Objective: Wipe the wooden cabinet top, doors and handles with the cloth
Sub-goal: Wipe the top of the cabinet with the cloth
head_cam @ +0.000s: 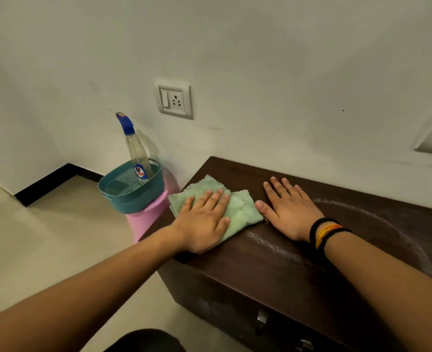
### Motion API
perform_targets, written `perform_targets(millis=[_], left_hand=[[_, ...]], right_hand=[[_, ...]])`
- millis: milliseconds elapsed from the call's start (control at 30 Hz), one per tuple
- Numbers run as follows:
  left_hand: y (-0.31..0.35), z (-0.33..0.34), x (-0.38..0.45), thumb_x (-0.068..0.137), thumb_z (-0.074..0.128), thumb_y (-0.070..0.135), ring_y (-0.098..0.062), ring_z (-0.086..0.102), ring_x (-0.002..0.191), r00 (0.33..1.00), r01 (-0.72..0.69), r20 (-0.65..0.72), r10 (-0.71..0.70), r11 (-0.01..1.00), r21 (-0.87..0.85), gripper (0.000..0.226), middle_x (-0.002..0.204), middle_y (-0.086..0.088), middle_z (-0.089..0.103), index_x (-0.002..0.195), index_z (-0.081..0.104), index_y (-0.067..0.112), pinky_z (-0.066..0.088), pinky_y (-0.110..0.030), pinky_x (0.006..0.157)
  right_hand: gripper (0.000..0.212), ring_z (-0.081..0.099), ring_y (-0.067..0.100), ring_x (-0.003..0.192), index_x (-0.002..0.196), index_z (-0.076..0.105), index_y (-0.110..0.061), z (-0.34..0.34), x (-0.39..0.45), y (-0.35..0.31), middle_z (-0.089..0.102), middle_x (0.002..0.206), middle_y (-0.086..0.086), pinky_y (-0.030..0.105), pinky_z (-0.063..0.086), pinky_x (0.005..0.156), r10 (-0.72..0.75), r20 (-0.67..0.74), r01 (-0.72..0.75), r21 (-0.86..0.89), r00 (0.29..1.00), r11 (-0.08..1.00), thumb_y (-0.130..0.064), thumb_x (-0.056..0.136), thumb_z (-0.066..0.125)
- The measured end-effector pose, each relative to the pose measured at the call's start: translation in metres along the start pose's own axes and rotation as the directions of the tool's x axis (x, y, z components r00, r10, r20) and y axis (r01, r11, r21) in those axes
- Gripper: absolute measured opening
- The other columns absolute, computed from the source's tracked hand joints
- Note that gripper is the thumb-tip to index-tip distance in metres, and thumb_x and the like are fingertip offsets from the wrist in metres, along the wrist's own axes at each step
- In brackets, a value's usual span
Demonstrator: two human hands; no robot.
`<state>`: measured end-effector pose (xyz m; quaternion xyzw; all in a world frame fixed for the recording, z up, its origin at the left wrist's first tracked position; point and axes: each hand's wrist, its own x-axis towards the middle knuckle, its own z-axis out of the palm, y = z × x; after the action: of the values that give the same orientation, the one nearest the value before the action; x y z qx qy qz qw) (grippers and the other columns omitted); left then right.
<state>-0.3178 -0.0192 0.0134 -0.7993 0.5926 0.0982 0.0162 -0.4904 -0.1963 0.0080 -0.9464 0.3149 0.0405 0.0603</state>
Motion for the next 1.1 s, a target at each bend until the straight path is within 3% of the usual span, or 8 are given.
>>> perform_targets(millis=[100, 267, 367, 433, 600, 767, 933, 1100], left_hand=[[0.021, 0.000, 0.006, 0.103, 0.013, 0.055, -0.016, -0.006, 0.155, 0.988, -0.150, -0.020, 0.151, 0.988, 0.029, 0.063, 0.168, 0.007, -0.006, 0.159, -0.004, 0.032, 0.000, -0.051, 0.124], [-0.022, 0.000, -0.013, 0.098, 0.008, 0.059, -0.020, -0.006, 0.155, 0.997, 0.060, -0.040, -0.059, 0.998, 0.012, 0.067, 0.169, 0.003, -0.006, 0.159, -0.007, 0.032, 0.001, -0.051, 0.124], [0.003, 0.012, -0.047, 0.096, 0.007, 0.060, -0.019, -0.011, 0.154, 0.995, -0.096, 0.013, 0.096, 0.995, 0.037, 0.070, 0.168, 0.005, -0.011, 0.158, -0.009, 0.034, -0.002, -0.052, 0.123], [0.010, 0.006, -0.027, 0.098, 0.008, 0.061, -0.017, -0.010, 0.154, 0.985, -0.173, 0.004, 0.173, 0.983, 0.055, 0.067, 0.168, 0.006, -0.011, 0.158, -0.007, 0.036, -0.002, -0.050, 0.124], [-0.029, 0.001, -0.025, 0.097, 0.008, 0.060, -0.021, -0.007, 0.155, 0.997, 0.080, -0.005, -0.080, 0.996, 0.034, 0.070, 0.169, -0.001, -0.008, 0.158, -0.010, 0.032, -0.001, -0.050, 0.124], [0.013, 0.007, -0.035, 0.100, 0.011, 0.059, -0.016, -0.010, 0.154, 0.980, -0.197, -0.003, 0.198, 0.977, 0.076, 0.068, 0.168, 0.003, -0.009, 0.159, -0.009, 0.029, -0.002, -0.048, 0.124], [-0.018, 0.001, -0.025, 0.098, 0.006, 0.060, -0.019, -0.010, 0.154, 0.999, -0.033, -0.003, 0.034, 0.997, 0.072, 0.067, 0.168, 0.002, -0.010, 0.157, -0.012, 0.034, -0.001, -0.048, 0.124], [0.034, 0.009, -0.036, 0.098, 0.005, 0.062, -0.015, -0.012, 0.153, 0.956, -0.292, -0.005, 0.293, 0.954, 0.068, 0.064, 0.167, 0.009, -0.010, 0.157, -0.008, 0.041, -0.003, -0.047, 0.124]], right_hand=[[0.093, -0.007, 0.022, 0.156, 0.163, 0.002, -0.025, 0.000, -0.002, -0.003, -0.005, 0.170, 0.001, 0.043, 0.000, 0.126, -0.002, 0.008, 0.002, 0.006, 1.000, 1.000, -0.077, 0.086, -0.007], [0.094, -0.008, 0.024, 0.156, 0.163, 0.001, -0.025, 0.001, -0.023, -0.004, -0.005, 0.170, 0.001, 0.043, -0.001, 0.126, -0.016, 0.019, 0.016, 0.008, 1.000, 1.000, -0.077, 0.085, -0.009], [0.096, -0.007, 0.024, 0.156, 0.163, 0.002, -0.024, 0.002, -0.031, -0.007, -0.004, 0.170, 0.002, 0.043, 0.000, 0.126, -0.005, 0.019, 0.005, 0.012, 1.000, 1.000, -0.077, 0.083, -0.009], [0.097, -0.007, 0.024, 0.156, 0.163, 0.002, -0.024, 0.003, -0.034, -0.011, -0.004, 0.170, 0.002, 0.043, 0.000, 0.126, -0.001, 0.015, 0.001, 0.013, 1.000, 1.000, -0.078, 0.083, -0.009], [0.096, -0.008, 0.023, 0.156, 0.162, -0.001, -0.025, 0.003, -0.057, -0.013, -0.007, 0.170, 0.001, 0.042, -0.001, 0.126, -0.025, 0.035, 0.025, -0.007, 0.999, 1.000, -0.079, 0.083, -0.007], [0.099, -0.009, 0.022, 0.156, 0.162, -0.001, -0.026, 0.005, -0.069, -0.015, -0.008, 0.170, 0.001, 0.042, -0.002, 0.126, -0.035, 0.034, 0.035, 0.002, 0.999, 0.999, -0.081, 0.080, -0.009], [0.090, -0.010, 0.021, 0.156, 0.162, -0.002, -0.026, 0.006, -0.077, -0.013, -0.007, 0.170, 0.000, 0.040, -0.003, 0.126, -0.047, 0.029, 0.046, 0.015, 0.998, 0.999, -0.076, 0.087, -0.005], [0.086, -0.009, 0.020, 0.156, 0.162, -0.001, -0.026, 0.005, -0.078, -0.014, -0.006, 0.170, 0.000, 0.040, -0.004, 0.125, -0.047, 0.027, 0.047, 0.021, 0.999, 0.999, -0.074, 0.091, -0.001]])
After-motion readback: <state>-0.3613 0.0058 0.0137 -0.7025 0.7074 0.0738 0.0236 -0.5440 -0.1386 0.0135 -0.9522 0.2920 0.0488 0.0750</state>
